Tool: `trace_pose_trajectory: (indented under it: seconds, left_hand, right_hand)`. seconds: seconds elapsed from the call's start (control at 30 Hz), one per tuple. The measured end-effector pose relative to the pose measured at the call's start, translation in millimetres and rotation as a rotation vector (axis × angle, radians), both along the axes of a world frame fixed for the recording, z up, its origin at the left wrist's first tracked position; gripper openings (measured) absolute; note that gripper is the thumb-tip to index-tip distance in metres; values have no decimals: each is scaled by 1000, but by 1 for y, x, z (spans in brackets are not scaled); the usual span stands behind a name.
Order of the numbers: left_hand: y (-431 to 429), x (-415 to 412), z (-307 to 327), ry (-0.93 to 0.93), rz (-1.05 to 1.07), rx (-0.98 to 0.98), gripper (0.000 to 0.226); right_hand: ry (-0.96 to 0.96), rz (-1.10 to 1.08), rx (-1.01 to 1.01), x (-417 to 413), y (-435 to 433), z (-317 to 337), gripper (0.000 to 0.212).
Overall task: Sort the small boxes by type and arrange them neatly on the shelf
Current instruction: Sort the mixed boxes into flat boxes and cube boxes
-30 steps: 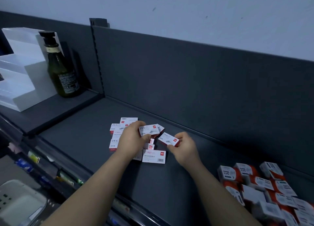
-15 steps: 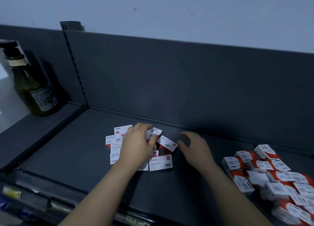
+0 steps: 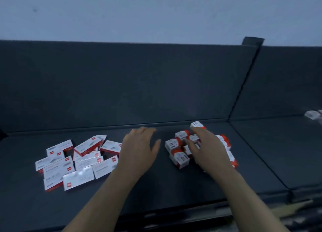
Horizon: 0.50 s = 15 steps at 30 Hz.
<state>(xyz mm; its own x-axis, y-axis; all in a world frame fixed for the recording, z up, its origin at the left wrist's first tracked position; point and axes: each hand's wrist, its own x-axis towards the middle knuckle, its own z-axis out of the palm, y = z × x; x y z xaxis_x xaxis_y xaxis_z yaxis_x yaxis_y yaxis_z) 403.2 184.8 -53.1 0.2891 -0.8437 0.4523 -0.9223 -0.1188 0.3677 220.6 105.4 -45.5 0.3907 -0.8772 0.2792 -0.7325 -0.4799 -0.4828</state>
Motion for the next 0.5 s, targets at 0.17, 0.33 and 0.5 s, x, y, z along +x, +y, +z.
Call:
trace_pose_trajectory:
  seconds: [0.17,0.33,0.5]
  left_hand:
    - [-33,-74,6,24,-131,-24,30]
    - [-72,-165,7,28,-199,-13,33]
    - [-113,-262,10,63,-263,-15,38]
  right_hand:
    - [-11,-94,-10,-87,-12,3,46]
    - [7,-162,0,-185,-36,8,51]
    - [16,-238,8,-284,-64,9,53]
